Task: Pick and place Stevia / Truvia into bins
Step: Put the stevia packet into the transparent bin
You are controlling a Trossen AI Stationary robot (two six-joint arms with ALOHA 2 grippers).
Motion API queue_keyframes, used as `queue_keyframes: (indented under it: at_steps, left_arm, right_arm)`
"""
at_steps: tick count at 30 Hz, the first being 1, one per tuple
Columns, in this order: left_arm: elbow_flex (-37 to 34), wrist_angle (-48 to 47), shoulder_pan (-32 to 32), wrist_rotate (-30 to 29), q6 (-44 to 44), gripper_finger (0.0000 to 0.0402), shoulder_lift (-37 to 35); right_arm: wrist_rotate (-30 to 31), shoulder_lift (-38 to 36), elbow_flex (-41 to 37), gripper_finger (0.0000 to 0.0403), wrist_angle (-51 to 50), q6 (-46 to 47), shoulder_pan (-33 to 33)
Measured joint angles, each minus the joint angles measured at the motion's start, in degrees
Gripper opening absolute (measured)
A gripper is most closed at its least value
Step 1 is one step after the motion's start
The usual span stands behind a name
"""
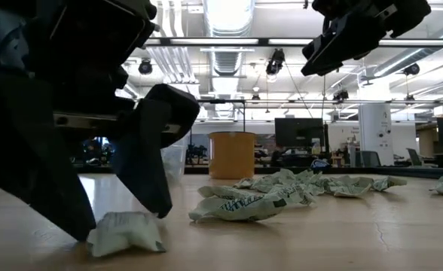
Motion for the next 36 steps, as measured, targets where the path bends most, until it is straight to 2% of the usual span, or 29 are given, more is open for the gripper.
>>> queue_keyframes:
  at_steps: [4,9,12,15,18,21,25,27,30,36]
  left_arm:
    - [0.52,-2.03,0.34,0.59,-0.06,0.0123,-0.14]
    - [0.38,-5.06,0.46,-0.24,0.03,0.0052,-1.86]
    - [0.19,-8.13,0.40,-3.70,0.02,0.0010,-3.83]
    - [0.06,-12.44,0.08,-9.98,-1.17,0.0008,-6.69]
    - [-0.09,-17.79,-0.63,-18.69,-2.84,0.0009,-10.18]
    - [-0.12,-24.39,-1.62,-32.43,-5.17,0.0010,-14.04]
    - [-0.17,-35.46,-2.58,-54.17,-11.21,0.0010,-18.13]
    - [-0.47,-40.48,-2.54,-61.75,-14.58,0.0010,-19.83]
    - [-1.67,-43.95,-1.41,-65.93,-16.53,0.0010,-21.74]
    - [-3.42,-44.52,3.76,-63.19,-16.57,0.0010,-23.34]
  right_arm:
    - [0.00,0.04,0.00,0.0132,-0.02,-0.08,0.00]
    - [0.00,0.04,0.00,0.0127,-0.01,-0.20,0.00]
    - [-0.02,0.04,0.00,0.0127,0.05,-0.22,0.00]
    - [-0.02,0.07,-0.01,0.0127,0.20,-0.21,0.00]
    - [-0.02,0.07,-0.04,0.0125,0.33,-0.22,0.00]
    - [-0.02,0.07,-0.04,0.0123,0.39,-0.44,0.00]
    - [-0.02,0.07,-0.07,0.0124,1.01,-1.23,0.00]
    - [-0.02,0.07,-0.07,0.0125,1.67,-1.34,0.00]
    - [-0.03,0.07,-0.07,0.0125,2.21,-1.96,0.00]
    - [-0.05,0.11,-0.27,0.0125,3.72,-2.78,0.00]
